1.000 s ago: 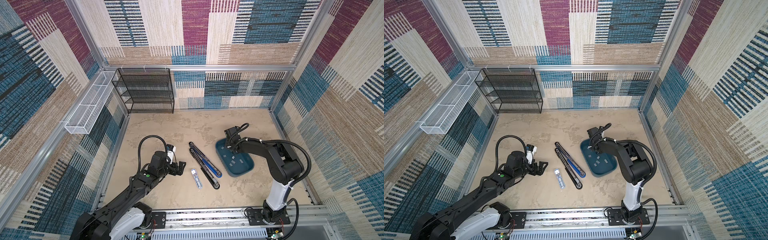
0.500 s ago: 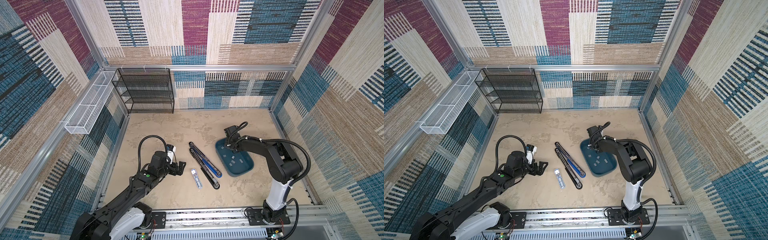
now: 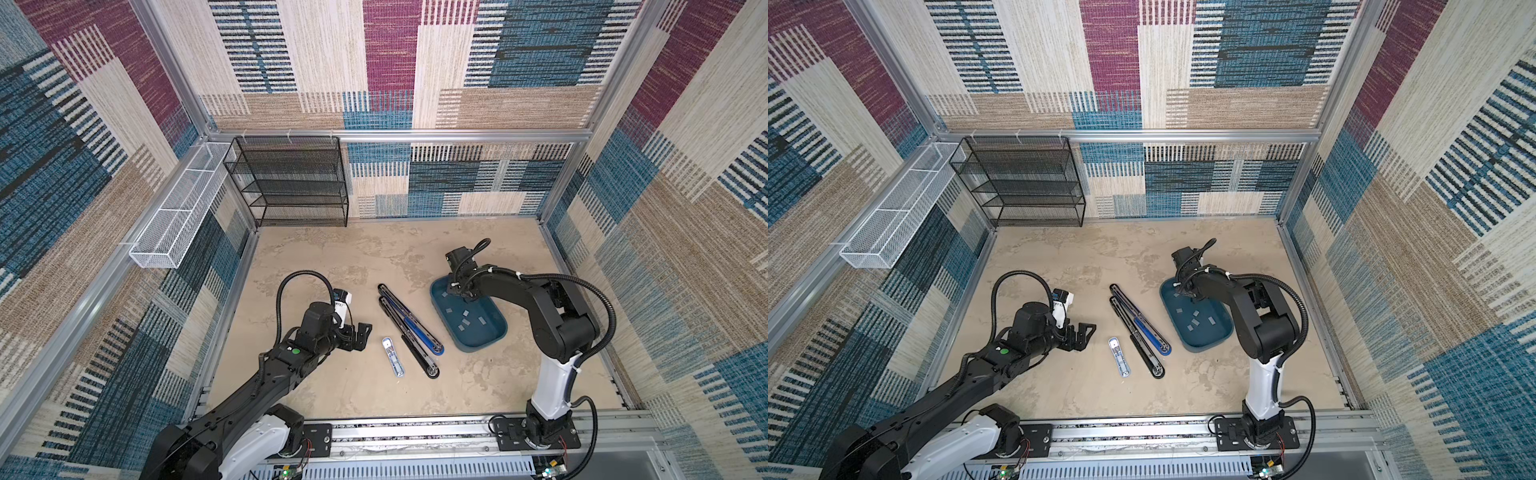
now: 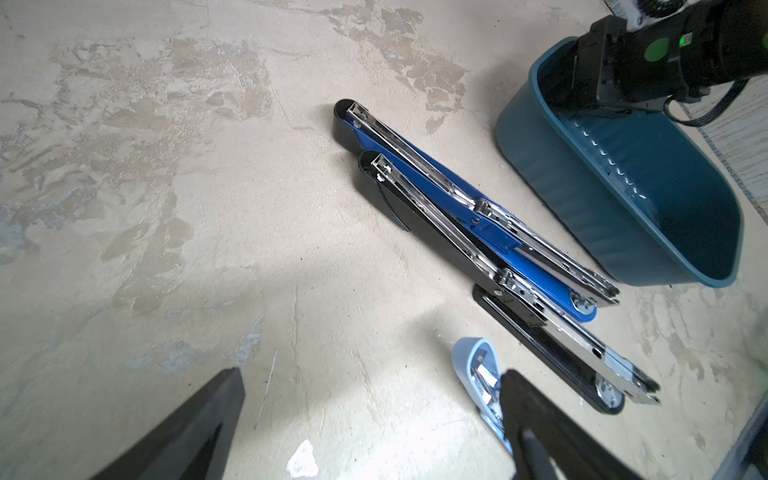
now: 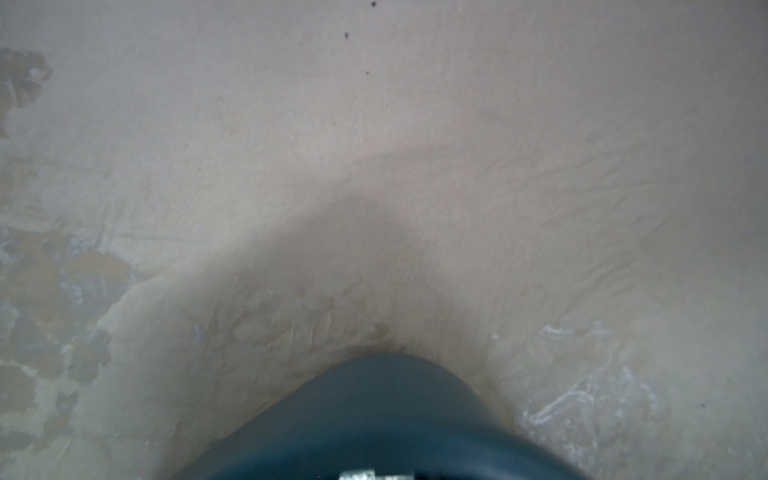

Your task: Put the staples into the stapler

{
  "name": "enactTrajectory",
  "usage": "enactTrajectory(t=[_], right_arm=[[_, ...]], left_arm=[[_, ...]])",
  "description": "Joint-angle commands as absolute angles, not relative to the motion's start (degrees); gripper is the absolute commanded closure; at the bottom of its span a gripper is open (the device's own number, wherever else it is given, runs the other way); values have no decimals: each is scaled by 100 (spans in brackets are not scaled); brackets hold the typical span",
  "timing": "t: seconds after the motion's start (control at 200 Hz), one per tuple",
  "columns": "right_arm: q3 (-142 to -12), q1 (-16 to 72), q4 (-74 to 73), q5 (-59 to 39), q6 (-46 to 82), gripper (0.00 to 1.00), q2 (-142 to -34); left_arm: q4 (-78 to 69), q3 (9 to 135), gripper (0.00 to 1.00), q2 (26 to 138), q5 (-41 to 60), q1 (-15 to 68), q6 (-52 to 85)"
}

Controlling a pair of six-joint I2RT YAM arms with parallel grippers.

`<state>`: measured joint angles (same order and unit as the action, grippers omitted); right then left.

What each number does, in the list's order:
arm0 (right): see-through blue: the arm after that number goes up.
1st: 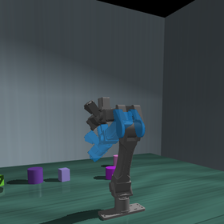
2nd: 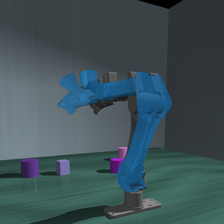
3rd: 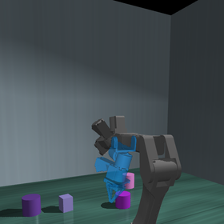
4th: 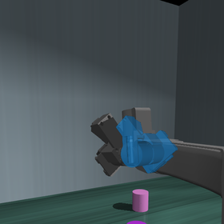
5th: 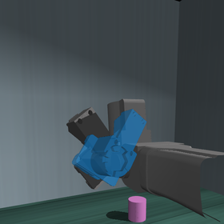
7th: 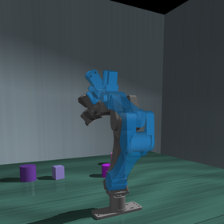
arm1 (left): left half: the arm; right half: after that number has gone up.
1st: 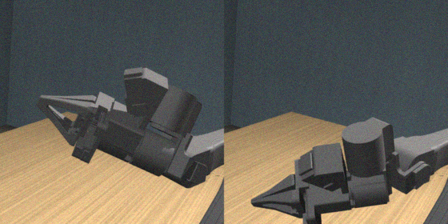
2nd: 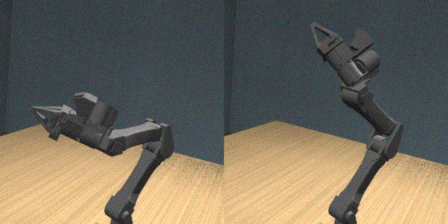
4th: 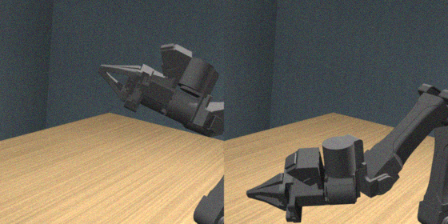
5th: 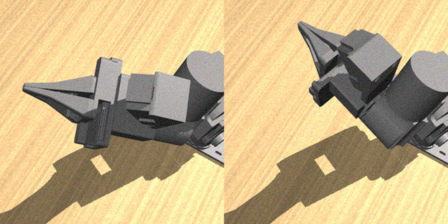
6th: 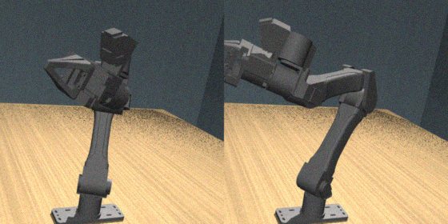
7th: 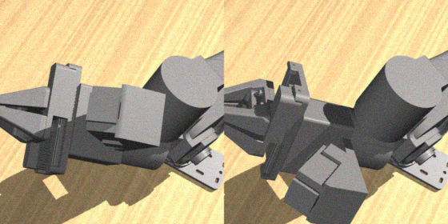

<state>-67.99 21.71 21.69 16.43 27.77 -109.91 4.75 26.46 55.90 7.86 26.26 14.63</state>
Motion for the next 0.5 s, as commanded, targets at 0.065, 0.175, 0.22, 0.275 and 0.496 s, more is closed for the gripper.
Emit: enactTrajectory(t=[0.065, 0.175, 0.22, 0.275, 0.496], right_arm=[[-6794, 2161, 2397, 1488, 2707, 76, -11030], [-6762, 2146, 2358, 1493, 2712, 80, -11021], [-6759, 2145, 2347, 1489, 2698, 82, -11027], [-6761, 2145, 2338, 1506, 2698, 82, -11035], [-6742, 2147, 2338, 1479, 2709, 85, -10950]], left_arm=[[411, 2661, 1, 5591, 793, 2619, 1345], [404, 2663, 1, 5598, 800, 2619, 1345], [412, 2663, 1, 5596, 800, 2619, 1344], [404, 2663, 1, 5597, 795, 2611, 1342], [404, 2661, 1, 5593, 816, 2620, 1342]])
